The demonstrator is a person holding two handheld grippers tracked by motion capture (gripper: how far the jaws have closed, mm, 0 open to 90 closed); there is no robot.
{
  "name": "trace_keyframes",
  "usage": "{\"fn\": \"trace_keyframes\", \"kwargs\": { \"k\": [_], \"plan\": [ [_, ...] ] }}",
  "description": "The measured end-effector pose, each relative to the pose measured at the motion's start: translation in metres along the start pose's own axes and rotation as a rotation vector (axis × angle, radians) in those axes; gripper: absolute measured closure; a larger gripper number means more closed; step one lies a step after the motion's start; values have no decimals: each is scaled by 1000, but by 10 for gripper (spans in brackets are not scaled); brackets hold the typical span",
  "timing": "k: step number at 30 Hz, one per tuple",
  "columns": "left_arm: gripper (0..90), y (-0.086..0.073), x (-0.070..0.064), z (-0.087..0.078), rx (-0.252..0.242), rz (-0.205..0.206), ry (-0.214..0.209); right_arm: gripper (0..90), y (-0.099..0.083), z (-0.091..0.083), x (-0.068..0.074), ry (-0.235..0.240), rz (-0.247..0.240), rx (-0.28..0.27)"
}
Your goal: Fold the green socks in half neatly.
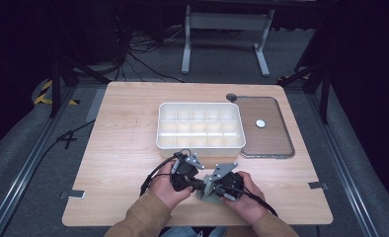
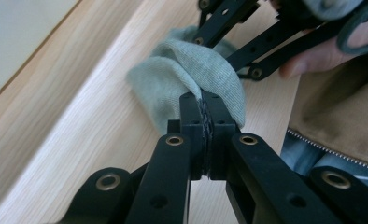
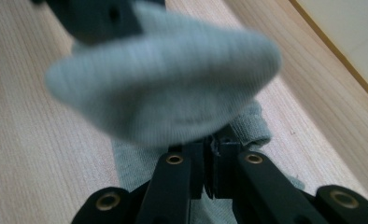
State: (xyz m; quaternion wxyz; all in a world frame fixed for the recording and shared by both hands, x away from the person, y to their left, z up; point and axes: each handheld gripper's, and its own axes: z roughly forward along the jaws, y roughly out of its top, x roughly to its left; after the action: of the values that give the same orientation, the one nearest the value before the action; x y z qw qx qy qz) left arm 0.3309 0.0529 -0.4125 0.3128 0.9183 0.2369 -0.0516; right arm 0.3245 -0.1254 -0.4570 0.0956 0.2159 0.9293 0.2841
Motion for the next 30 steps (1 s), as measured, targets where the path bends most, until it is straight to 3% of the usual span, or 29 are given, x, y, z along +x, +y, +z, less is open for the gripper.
{"fn": "trace_keyframes", "kwargs": {
  "k": [5,9,11,15,19,21,26,30],
  "plan": [
    [884,-1,0,-1,6,-11,-5,827,-1,-6,-2,12,12,-1],
    [883,-1,2,-1,11,-18,-5,821,-14,-35,-13,0,76,-24],
    [883,0,2,0,13,-20,-6,823,-25,-42,-17,30,124,-9],
    [882,4,-1,3,4,-20,-7,839,-36,-28,-16,43,135,47],
    [882,16,-7,13,-2,-4,-20,845,-34,-25,-16,59,127,32],
    [882,26,-10,27,19,1,-22,846,-35,-25,-18,72,137,27],
    [882,33,-13,46,63,21,-20,841,-35,-25,-18,78,135,19],
    [882,30,-12,51,63,6,-36,810,-38,-34,-21,71,149,11]
  ]
}}
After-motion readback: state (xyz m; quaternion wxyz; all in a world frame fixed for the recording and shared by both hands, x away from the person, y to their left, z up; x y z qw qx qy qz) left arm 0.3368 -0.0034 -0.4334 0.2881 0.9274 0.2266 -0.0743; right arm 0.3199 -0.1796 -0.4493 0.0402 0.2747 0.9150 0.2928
